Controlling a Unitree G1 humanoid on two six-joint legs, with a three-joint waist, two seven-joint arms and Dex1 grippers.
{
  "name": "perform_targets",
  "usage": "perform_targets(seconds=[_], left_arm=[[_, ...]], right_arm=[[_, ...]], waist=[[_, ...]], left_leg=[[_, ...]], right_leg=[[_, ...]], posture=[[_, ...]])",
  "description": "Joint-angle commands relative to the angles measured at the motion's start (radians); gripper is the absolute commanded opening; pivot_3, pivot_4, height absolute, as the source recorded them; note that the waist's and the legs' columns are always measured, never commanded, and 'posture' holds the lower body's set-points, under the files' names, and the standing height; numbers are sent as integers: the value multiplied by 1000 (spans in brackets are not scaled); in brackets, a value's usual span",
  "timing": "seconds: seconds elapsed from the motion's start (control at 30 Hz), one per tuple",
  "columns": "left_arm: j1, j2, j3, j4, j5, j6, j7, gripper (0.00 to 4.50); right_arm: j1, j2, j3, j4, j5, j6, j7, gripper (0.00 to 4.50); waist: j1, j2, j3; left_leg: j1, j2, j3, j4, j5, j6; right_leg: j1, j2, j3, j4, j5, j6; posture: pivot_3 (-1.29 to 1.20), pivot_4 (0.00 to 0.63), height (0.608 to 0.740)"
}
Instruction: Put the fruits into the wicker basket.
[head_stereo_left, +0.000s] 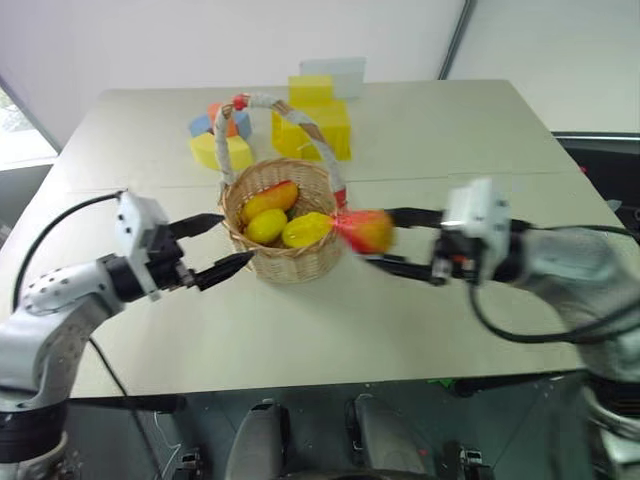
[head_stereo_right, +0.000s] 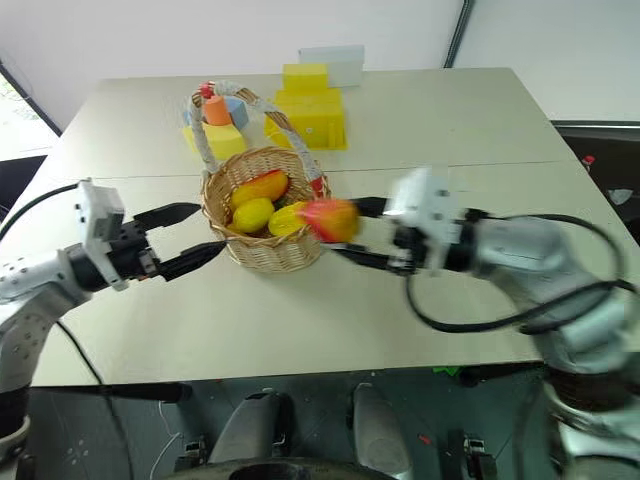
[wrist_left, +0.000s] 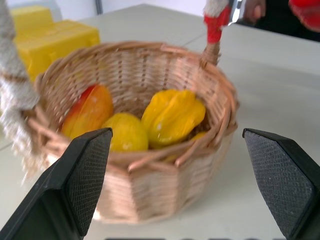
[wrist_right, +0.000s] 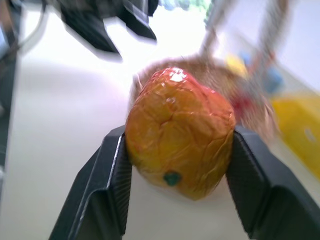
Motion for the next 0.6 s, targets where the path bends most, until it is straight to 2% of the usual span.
perform_targets(seconds=[0.03,0.1,0.2,0.3,0.47,0.6], left_arm=[[23,12,44,-20,4,-29,5,4500],[37,11,50,-29,1,-30,9,4500],[52,1,42,-47,2,-35,22,4500],[55,-9,34,-62,-1,-35,38,4500],[49,-25,18,-78,-11,-32,57,4500],[23,-34,-7,-72,-16,-28,59,4500]], right_arm=[[-110,104,121,80,-96,25,-87,2269],[-162,173,184,137,-153,29,-129,2269],[-223,275,214,261,-236,35,-224,2269],[-246,305,227,320,-280,24,-229,2269],[-244,316,207,297,-280,18,-210,4447],[-175,267,113,143,-146,12,-102,4447]], waist=[[2,0,0],[0,0,0],[-1,0,0],[0,0,0],[-3,0,0],[-2,0,0]], left_leg=[[-1,-1,0,0,0,0],[-3,-2,0,0,0,0],[-4,-2,0,0,0,0],[-4,-2,0,0,0,0],[-4,-2,1,-1,0,0],[-4,-2,0,-1,0,0]], right_leg=[[0,-1,-1,0,0,0],[-2,-3,0,0,0,0],[-3,-4,0,0,0,0],[-4,-4,0,0,0,0],[-4,-5,-1,0,0,0],[-4,-4,-1,0,0,0]], posture=[[0,150,740],[0,150,740],[0,150,740],[0,150,740],[0,150,740],[0,150,740]])
